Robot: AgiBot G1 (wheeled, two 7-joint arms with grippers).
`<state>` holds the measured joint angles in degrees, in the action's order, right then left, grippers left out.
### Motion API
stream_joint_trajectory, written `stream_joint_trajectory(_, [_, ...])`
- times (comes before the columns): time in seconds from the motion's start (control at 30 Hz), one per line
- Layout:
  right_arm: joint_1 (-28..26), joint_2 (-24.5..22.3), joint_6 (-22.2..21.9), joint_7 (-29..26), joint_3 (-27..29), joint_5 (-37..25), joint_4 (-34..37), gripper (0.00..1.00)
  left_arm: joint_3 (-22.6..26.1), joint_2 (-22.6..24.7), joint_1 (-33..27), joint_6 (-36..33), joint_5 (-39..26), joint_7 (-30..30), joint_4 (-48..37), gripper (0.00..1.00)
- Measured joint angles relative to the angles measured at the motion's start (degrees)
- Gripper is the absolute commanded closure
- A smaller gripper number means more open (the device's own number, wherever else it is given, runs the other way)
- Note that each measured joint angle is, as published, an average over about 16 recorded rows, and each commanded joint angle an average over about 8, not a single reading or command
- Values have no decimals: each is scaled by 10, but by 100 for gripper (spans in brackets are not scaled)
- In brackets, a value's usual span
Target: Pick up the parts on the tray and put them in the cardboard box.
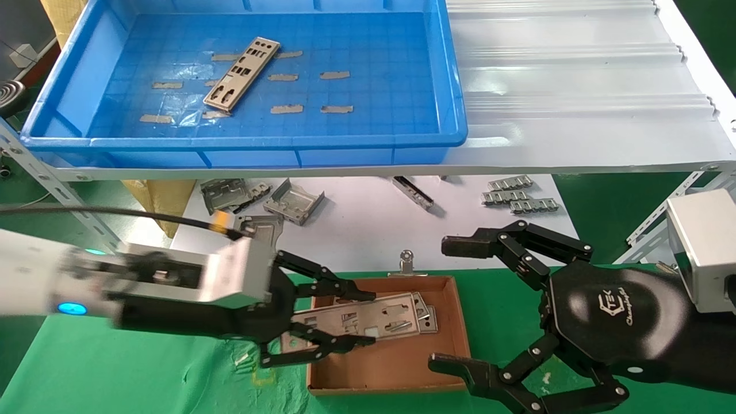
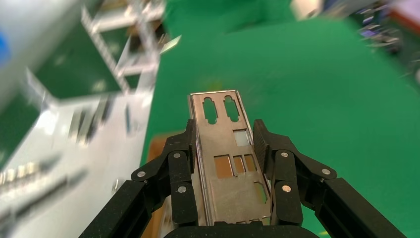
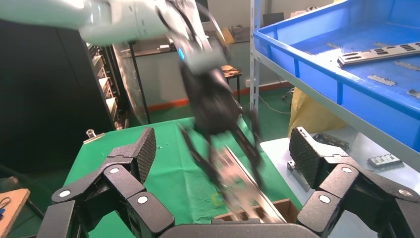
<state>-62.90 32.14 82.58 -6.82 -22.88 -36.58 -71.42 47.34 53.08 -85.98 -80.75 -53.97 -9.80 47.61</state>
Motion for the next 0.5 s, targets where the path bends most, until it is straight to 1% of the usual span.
stream_joint_trajectory(0.2, [0, 0, 0, 0, 0, 0, 0, 0, 12, 69, 38, 64, -31, -79, -73, 100])
stream_joint_trajectory(0.33, [0, 0, 0, 0, 0, 0, 0, 0, 16, 107, 51, 91, -43, -128, -122, 100])
stream_joint_trajectory(0.37, [0, 0, 0, 0, 0, 0, 0, 0, 17, 115, 53, 96, -46, -138, -135, 98])
stream_joint_trajectory(0.4, [0, 0, 0, 0, 0, 0, 0, 0, 18, 123, 53, 100, -49, -148, -147, 90])
stream_joint_trajectory(0.5, [0, 0, 0, 0, 0, 0, 0, 0, 20, 144, 52, 109, -55, -174, -183, 52])
